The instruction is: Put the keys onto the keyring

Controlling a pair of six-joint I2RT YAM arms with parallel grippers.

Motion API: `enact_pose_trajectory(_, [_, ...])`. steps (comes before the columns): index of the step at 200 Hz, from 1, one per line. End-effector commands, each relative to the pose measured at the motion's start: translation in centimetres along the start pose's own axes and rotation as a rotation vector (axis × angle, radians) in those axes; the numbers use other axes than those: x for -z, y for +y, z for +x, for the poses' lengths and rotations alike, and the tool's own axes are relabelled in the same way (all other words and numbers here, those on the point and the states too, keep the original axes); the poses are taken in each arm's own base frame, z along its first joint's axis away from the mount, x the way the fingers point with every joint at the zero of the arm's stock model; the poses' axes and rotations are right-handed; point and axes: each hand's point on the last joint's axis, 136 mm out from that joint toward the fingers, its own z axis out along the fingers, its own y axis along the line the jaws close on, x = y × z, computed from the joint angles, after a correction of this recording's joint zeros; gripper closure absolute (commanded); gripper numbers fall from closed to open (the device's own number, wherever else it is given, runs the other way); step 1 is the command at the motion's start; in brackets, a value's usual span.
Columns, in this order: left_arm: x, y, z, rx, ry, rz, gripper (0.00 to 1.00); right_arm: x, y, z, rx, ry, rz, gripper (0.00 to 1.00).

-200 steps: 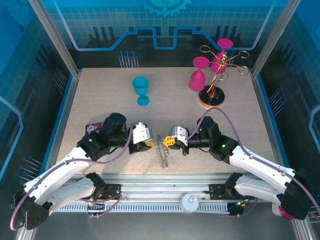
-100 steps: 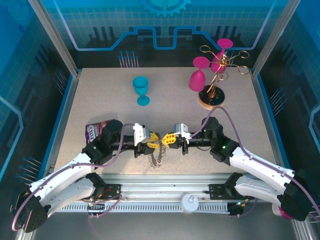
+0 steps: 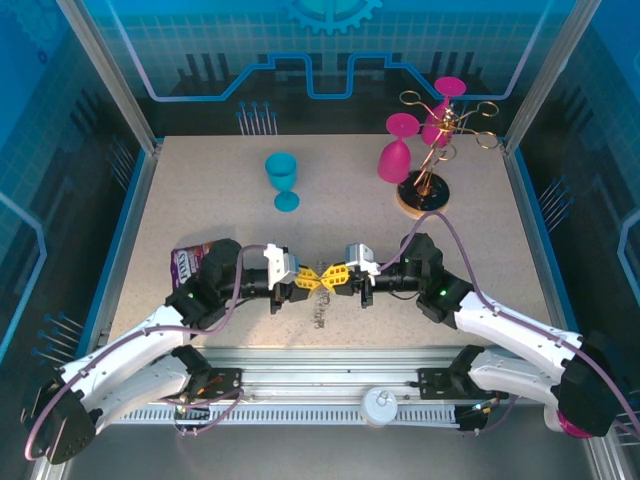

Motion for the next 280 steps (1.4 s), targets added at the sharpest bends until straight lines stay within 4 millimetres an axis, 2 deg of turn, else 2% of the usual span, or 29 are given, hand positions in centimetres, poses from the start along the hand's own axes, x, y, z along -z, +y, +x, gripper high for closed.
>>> enact_pose_trajectory(1, [0.0, 0.3, -0.2, -0.032, -0.016, -0.019, 1.00, -0.3, 0.6, -0.6, 0.026, -0.033, -0.022, 1.00])
enact_pose_trajectory(13, [0.2, 0.7, -0.2, -0.050, -0.009, -0.052, 1.00, -0.1, 0.2, 0.0, 0.032, -0.003, 0.008, 1.00])
enact_pose_trajectory(26, [0.5, 1.1, -0.3, -0.081, 0.010, -0.085, 1.00, 0.2, -0.4, 1.0, 0.060, 0.055, 0.059, 0.83])
enact_pose_trajectory(35, [0.7, 1.2, -0.2, -0.105, 0.038, -0.099, 1.00, 0.7, -0.8, 1.9, 0.083, 0.121, 0.093, 0.77])
enact_pose_trajectory(60, [1.2, 1.3, 0.8, -0.153, 0.175, -0.111, 1.00, 2.0, -1.3, 3.8, 0.159, 0.293, 0.134, 0.75])
enact_pose_trajectory(79, [1.4, 1.3, 1.7, -0.168, 0.277, -0.096, 1.00, 2.2, -1.3, 3.8, 0.181, 0.335, 0.125, 0.75])
enact_pose_trajectory(106, [1.3, 1.1, 2.0, -0.189, 0.340, -0.072, 1.00, 1.2, -1.0, 3.2, 0.195, 0.327, 0.091, 0.75])
enact_pose_trajectory(152, [0.9, 0.7, 1.6, -0.216, 0.364, -0.037, 1.00, -0.5, -0.8, 2.1, 0.217, 0.293, 0.058, 0.77])
enact_pose_trajectory(226, [0.5, 0.6, 1.5, -0.216, 0.364, -0.024, 1.00, -1.9, -0.1, 2.3, 0.212, 0.286, 0.008, 0.82])
enact_pose_trajectory(246, [0.5, 0.6, 1.4, -0.215, 0.358, -0.026, 1.00, -2.1, -0.1, 2.3, 0.211, 0.281, 0.002, 0.88])
enact_pose_trajectory(261, [0.5, 0.5, 1.2, -0.213, 0.351, -0.027, 1.00, -2.1, 0.1, 2.2, 0.209, 0.277, -0.008, 1.00])
enact_pose_trajectory(280, [0.6, 0.6, 1.3, -0.211, 0.355, -0.041, 1.00, -1.9, 0.3, 2.0, 0.206, 0.259, -0.009, 1.00])
